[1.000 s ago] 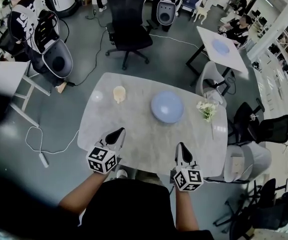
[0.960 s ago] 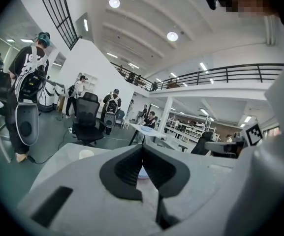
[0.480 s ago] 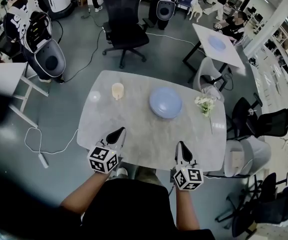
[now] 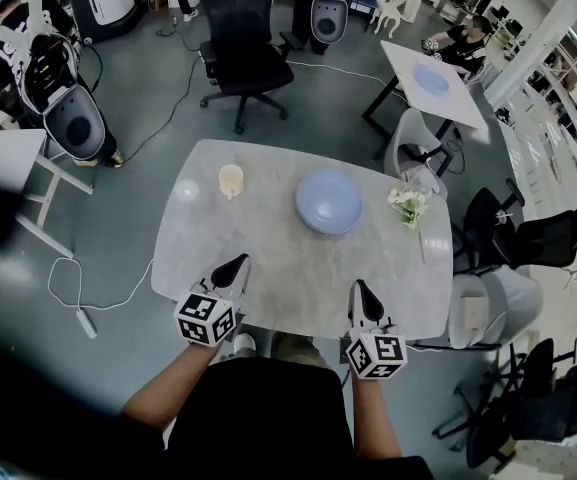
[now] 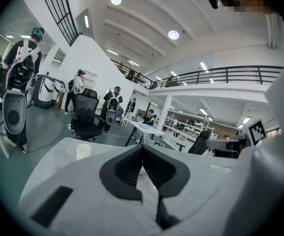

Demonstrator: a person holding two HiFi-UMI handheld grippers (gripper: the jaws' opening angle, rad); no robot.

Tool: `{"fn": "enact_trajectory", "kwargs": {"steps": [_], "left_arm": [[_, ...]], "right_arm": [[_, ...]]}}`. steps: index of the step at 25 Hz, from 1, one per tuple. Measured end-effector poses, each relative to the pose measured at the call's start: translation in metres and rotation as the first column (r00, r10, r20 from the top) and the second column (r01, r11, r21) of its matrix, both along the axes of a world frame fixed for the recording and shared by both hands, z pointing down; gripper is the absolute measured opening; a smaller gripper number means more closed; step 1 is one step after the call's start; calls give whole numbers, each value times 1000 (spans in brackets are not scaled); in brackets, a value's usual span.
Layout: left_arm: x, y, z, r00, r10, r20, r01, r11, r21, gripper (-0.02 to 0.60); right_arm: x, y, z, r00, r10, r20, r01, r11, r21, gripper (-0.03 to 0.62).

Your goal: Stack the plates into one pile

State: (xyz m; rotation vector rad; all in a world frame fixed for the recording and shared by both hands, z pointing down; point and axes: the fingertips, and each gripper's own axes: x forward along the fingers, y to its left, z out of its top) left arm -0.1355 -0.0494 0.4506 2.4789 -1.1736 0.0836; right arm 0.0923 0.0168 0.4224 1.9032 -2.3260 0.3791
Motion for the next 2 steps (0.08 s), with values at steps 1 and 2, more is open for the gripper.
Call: {"fn": "enact_trajectory", "kwargs": {"steps": [1, 2], "left_arm": [[0, -4, 0, 1000, -1, 0, 1, 1000, 0, 17], [1, -8, 0, 1000, -1, -1, 1, 1000, 0, 17]], "right_arm": [[-1, -3, 0, 1000, -3, 1, 3, 1000, -1, 12], [-1, -7, 0, 1000, -6, 1, 6, 1000, -2, 12]]}}
